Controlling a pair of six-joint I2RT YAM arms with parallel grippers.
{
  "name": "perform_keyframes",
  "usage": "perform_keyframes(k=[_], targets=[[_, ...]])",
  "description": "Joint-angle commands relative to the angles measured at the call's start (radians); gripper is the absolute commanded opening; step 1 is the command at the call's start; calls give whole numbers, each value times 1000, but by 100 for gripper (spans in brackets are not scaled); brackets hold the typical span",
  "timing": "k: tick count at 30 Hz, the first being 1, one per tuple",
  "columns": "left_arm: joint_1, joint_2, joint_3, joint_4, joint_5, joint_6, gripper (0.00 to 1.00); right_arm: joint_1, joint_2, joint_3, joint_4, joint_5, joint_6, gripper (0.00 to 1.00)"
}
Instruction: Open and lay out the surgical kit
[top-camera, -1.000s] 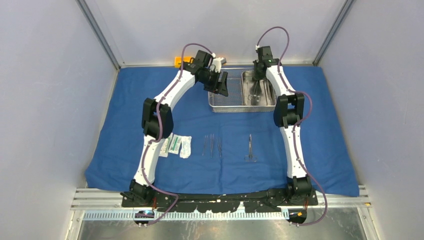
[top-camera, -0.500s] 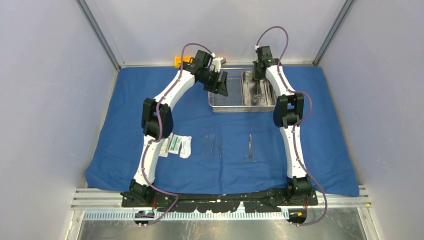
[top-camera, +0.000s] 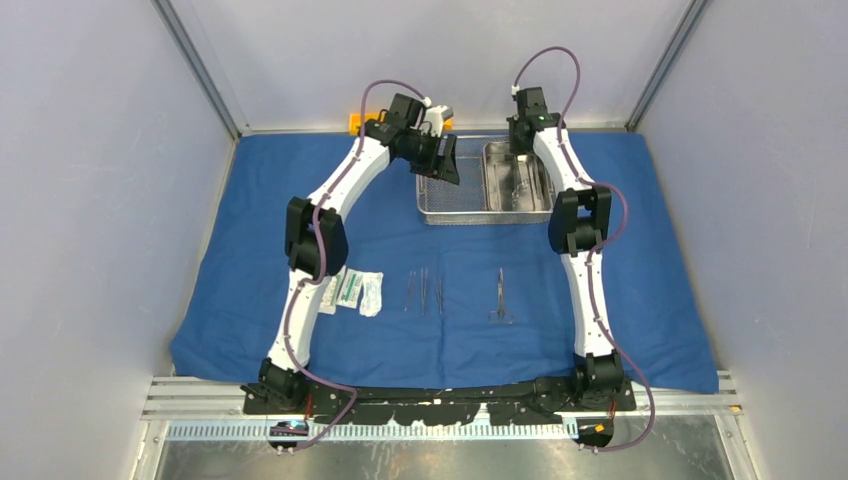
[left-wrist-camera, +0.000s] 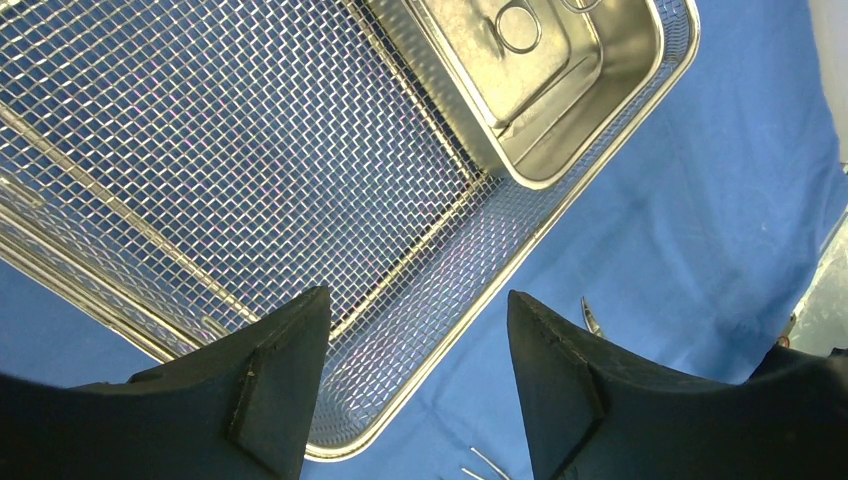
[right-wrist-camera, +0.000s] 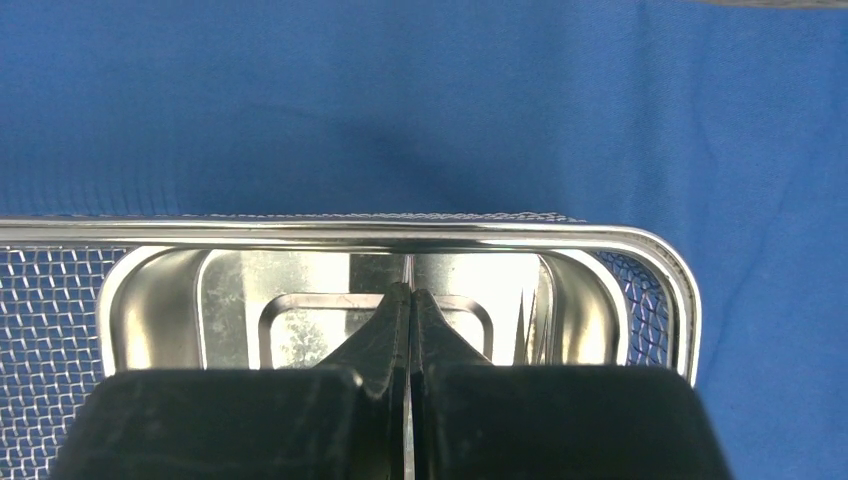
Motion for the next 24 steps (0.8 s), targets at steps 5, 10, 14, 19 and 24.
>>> perform_keyframes(k=[5, 10, 14, 19, 24], targets=[[5, 11, 33, 44, 40, -31, 66, 2, -113, -31, 33, -14, -10, 0], [5, 22, 35, 76, 51, -52, 66, 2, -106, -39, 34, -31, -7, 0], [5, 35, 34, 124, 75, -106, 63, 1, -104, -47, 33, -40, -4, 0], [5, 65, 19, 259, 125, -244, 58, -6, -124, -76, 49, -71, 33, 0], [5, 137, 75, 359, 166, -399, 56, -9, -122, -81, 49, -66, 12, 0]])
